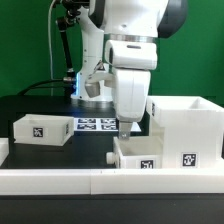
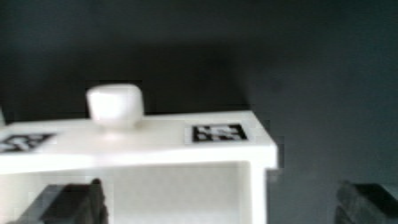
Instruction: Assemble drawer
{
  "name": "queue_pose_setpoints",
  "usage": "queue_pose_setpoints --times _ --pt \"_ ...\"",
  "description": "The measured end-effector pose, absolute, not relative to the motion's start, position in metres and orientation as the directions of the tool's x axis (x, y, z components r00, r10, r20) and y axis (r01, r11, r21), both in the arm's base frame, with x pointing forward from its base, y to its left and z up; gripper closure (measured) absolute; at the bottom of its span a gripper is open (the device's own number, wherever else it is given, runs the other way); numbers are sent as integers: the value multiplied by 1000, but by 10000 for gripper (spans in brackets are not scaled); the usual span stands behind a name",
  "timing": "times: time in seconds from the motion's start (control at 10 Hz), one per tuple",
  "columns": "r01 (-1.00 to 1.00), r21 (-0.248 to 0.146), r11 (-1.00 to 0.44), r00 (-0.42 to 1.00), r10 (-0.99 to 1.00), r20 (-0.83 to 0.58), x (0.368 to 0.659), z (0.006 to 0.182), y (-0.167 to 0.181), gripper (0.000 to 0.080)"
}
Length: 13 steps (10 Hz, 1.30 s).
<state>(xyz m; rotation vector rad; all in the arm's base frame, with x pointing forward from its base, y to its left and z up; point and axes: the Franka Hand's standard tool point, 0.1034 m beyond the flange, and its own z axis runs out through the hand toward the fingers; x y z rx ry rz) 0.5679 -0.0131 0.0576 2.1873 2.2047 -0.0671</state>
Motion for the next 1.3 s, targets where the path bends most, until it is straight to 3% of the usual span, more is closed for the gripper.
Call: queue_pose_setpoints --times 0.2,0.7,1.0,1.3 --pt "999 -35 40 -42 997 -61 586 54 -23 151" --pt "998 -37 51 -52 998 -27 585 52 -41 151" --pt "995 -28 93 -90 991 98 583 43 -57 151" --pt "995 -63 77 -61 972 229 583 27 -56 151"
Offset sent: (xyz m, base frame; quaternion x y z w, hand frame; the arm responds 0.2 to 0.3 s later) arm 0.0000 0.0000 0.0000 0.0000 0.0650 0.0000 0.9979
